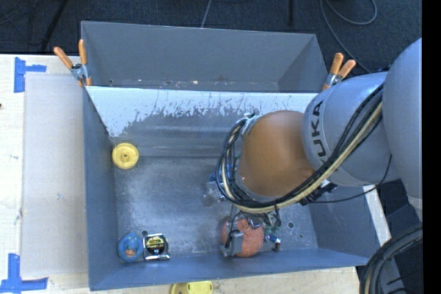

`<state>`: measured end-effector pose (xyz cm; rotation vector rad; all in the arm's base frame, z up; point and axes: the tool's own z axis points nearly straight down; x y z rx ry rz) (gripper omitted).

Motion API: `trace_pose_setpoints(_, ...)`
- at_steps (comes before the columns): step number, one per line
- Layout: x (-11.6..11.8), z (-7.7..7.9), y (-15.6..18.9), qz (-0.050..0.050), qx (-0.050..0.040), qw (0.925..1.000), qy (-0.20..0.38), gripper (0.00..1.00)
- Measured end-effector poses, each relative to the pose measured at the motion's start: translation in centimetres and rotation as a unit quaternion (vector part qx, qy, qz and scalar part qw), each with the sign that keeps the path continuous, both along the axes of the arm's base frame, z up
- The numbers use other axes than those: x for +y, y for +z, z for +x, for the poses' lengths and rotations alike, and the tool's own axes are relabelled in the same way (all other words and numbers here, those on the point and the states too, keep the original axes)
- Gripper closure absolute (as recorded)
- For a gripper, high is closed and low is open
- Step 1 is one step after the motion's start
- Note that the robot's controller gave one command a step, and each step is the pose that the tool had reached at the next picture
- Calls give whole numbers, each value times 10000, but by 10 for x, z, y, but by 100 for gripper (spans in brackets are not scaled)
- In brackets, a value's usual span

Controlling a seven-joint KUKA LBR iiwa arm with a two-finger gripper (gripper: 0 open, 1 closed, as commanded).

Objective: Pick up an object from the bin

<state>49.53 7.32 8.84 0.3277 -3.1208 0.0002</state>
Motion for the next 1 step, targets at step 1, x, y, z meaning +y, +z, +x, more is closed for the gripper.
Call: trace_pose_setpoints(1,-19,5,-7,-2,4,9925,-1224,0)
